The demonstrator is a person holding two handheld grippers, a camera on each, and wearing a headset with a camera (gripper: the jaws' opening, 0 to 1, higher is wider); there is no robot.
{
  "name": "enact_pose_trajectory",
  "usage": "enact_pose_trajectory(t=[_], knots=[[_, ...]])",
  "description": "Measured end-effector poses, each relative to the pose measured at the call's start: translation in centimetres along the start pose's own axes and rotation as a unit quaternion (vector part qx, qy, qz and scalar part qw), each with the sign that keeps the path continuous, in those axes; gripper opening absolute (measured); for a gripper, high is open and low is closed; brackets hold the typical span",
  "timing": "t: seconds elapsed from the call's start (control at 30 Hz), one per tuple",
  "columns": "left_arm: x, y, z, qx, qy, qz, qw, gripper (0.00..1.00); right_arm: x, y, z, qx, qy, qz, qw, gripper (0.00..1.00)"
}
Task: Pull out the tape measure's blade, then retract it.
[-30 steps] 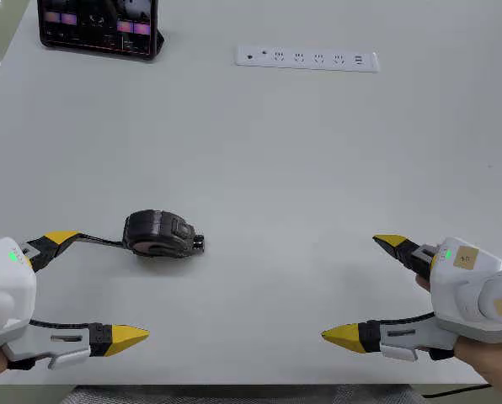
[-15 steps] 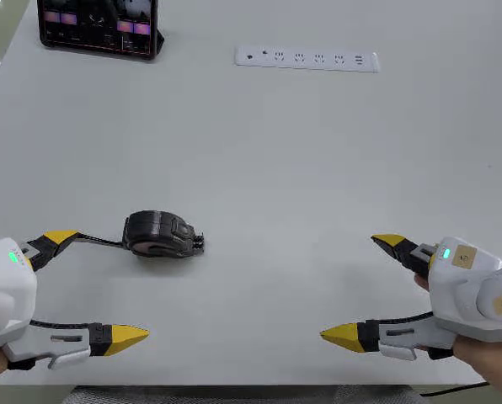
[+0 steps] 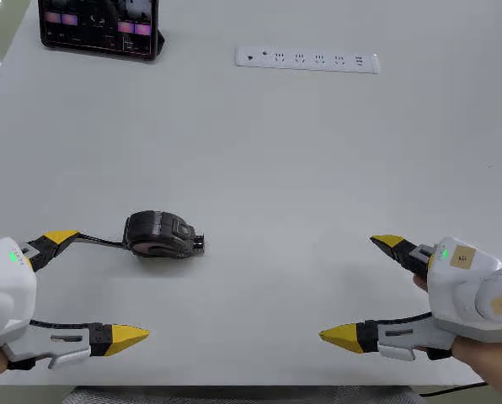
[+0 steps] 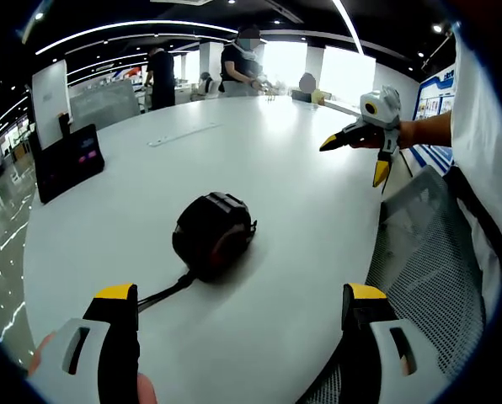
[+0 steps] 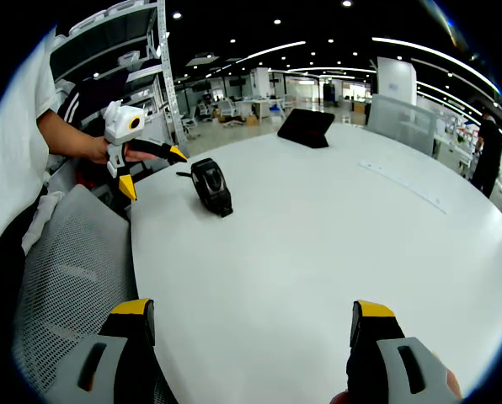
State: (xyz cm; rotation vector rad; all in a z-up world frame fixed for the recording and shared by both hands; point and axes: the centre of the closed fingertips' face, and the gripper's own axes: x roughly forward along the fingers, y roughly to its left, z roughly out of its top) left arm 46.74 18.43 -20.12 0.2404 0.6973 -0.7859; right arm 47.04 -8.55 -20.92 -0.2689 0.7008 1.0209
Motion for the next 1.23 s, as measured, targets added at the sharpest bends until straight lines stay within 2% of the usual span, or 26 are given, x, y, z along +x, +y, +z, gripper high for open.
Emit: enact_pose_trajectory(t=[0.57,0.6,0.67,0.9,0.97,1.23], knots=[[-0.05,-0.41,-0.48,-0.003,0.007,-0.005,1.0,0.99,-0.06,0.01,0.05,-0.001,0.001,0.0,1.0,0.95],[-0.06,-0.6,-0.52,-0.007,0.008,-0.011,0.9999,0.98,-0.06,0.01,0.04,0.0,0.001,0.0,1.0,0.95],[-0.08,-0.33,-0.48,-0.007,0.007,-0.004,0.9999,0.98,-0.05,0.03,0.02,-0.001,0.001,0.001,1.0,0.95],[-0.11,-0.51,-0.46,-0.009,0.007,-0.011,0.9999,0.94,-0.08,-0.07,0.04,-0.001,0.001,0.0,1.0,0.95],[-0.03,-0.5,-0.42,-0.009,0.006,-0.009,0.9999,0.99,-0.09,-0.08,0.1,-0.001,0.0,0.0,1.0,0.95],[0.01,-0.59,-0.44,-0.013,0.006,-0.012,0.9998,0.98,-0.11,-0.12,0.18,-0.002,0.0,0.0,1.0,0.95]])
